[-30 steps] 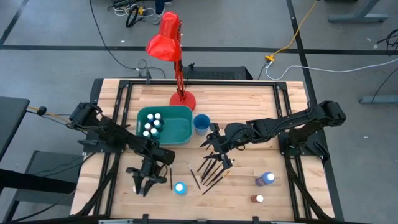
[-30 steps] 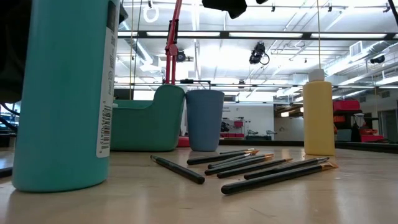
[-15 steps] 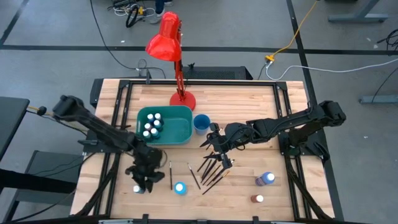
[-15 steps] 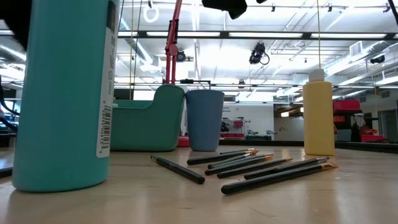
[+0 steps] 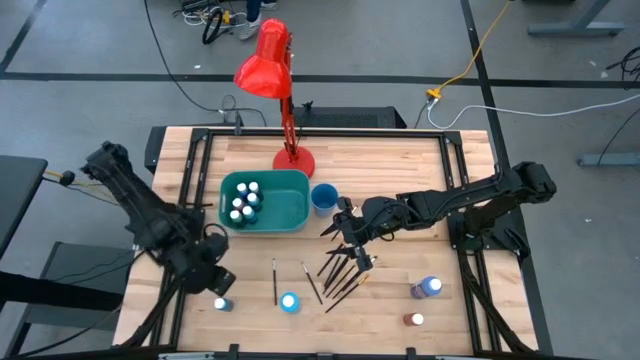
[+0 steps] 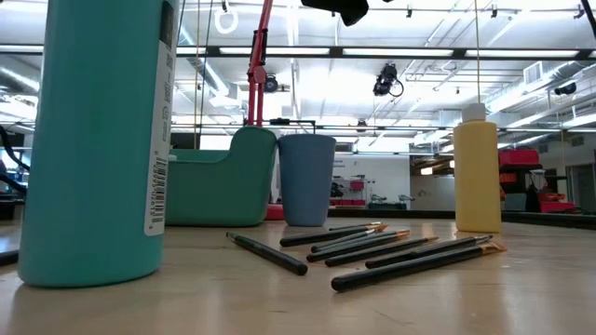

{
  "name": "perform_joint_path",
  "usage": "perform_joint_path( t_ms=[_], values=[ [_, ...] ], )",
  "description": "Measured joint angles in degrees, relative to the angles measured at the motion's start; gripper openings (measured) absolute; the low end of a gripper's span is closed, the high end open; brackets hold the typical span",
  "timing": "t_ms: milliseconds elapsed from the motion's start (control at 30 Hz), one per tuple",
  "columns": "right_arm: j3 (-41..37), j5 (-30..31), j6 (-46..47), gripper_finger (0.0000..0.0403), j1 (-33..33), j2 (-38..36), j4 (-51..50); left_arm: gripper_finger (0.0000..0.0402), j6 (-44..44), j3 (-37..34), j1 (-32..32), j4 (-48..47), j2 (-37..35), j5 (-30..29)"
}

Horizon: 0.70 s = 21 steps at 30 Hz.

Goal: Pick & Place Paint Supplies
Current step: Put the light blue paint bottle into the green bin

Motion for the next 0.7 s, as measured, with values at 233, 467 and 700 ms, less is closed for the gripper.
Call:
perform_joint_path(
  t_ms=[233,467,700],
  values=[
    [0.0,0.0,0.0,0.0224,-0.1,0.0,0.0,0.0112,1.2,12.8,-7.9,-22.5,9.5,-17.1],
    [0.0,0.0,0.0,0.0224,-0.1,0.0,0.0,0.0115,3.2,11.4,-8.8,-19.3,17.7,-8.4],
    [0.0,0.0,0.0,0.0224,-0.1,0.0,0.6,0.0115,10.3,11.4,-5.6,-13.1,23.4,2.2]
  ],
)
